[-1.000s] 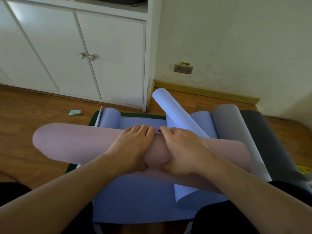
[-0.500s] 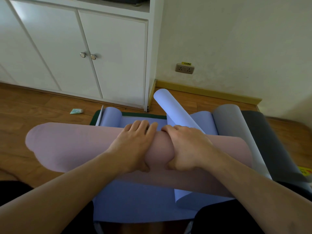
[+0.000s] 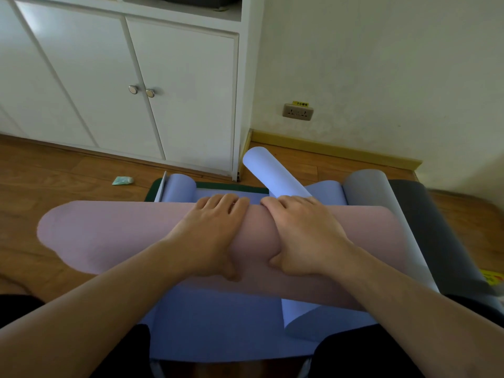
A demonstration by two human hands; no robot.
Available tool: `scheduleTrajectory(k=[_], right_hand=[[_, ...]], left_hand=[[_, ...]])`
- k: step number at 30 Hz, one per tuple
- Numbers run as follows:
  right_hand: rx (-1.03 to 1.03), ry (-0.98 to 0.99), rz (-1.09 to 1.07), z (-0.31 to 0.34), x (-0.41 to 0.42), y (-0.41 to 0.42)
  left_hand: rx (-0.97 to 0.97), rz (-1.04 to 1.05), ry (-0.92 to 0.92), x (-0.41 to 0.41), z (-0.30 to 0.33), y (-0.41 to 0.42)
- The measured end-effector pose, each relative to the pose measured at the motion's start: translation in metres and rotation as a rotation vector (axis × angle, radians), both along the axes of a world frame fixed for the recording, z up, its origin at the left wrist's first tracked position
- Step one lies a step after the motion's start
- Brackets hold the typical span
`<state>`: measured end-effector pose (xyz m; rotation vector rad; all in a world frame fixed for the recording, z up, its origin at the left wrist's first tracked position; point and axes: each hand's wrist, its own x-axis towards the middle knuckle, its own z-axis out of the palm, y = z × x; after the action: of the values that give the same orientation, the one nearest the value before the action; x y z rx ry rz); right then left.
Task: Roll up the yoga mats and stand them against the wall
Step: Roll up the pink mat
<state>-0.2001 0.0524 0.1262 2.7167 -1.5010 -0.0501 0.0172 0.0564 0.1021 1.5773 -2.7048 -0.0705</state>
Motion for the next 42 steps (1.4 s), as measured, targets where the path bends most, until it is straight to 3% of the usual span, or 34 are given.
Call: scheduleTrajectory(k=[3, 6, 11, 13, 16, 19, 22, 24, 27, 37, 42], right_hand=[[0.032, -0.047, 0.022, -0.001, -0.001, -0.002], [-0.111, -0.073, 0.098, -0.001, -0.002, -0.001], [-0.335, -0.548, 0.304, 0.011, 0.005, 0.012], [-0.223, -0.654, 0.21, 0.006, 0.004, 0.014], [0.137, -0.833, -0.224, 0.008, 0.004, 0.002], [0.214, -1.063, -0.498, 0.016, 0.012, -0.01], [0.317, -1.27, -0.596, 0.02, 0.015, -0.019], [0.477, -1.382, -0.512, 0.019, 0.01, -0.028], [0.598, -1.432, -0.368, 0.018, -0.004, -0.039], [0.718, -1.52, -0.218, 0.026, -0.042, -0.045], [0.588, -1.412, -0.282, 0.032, -0.037, -0.035]], left_hand=[[-0.068, 0.009, -0.057, -0.006, -0.005, 0.0], [-0.124, 0.041, 0.0, -0.003, -0.004, -0.007], [-0.099, 0.324, 0.351, 0.015, 0.022, -0.026], [-0.088, 0.428, 0.501, 0.022, 0.035, -0.028], [-0.127, 0.515, 0.693, 0.027, 0.049, -0.027], [-0.143, 0.566, 0.81, 0.026, 0.058, -0.03], [-0.118, 0.599, 0.922, 0.027, 0.066, -0.034], [-0.101, 0.595, 0.993, 0.028, 0.071, -0.035], [-0.064, 0.566, 1.044, 0.026, 0.076, -0.033], [-0.132, 0.642, 1.064, 0.054, 0.097, -0.031], [-0.218, 0.687, 1.032, 0.061, 0.11, -0.024]])
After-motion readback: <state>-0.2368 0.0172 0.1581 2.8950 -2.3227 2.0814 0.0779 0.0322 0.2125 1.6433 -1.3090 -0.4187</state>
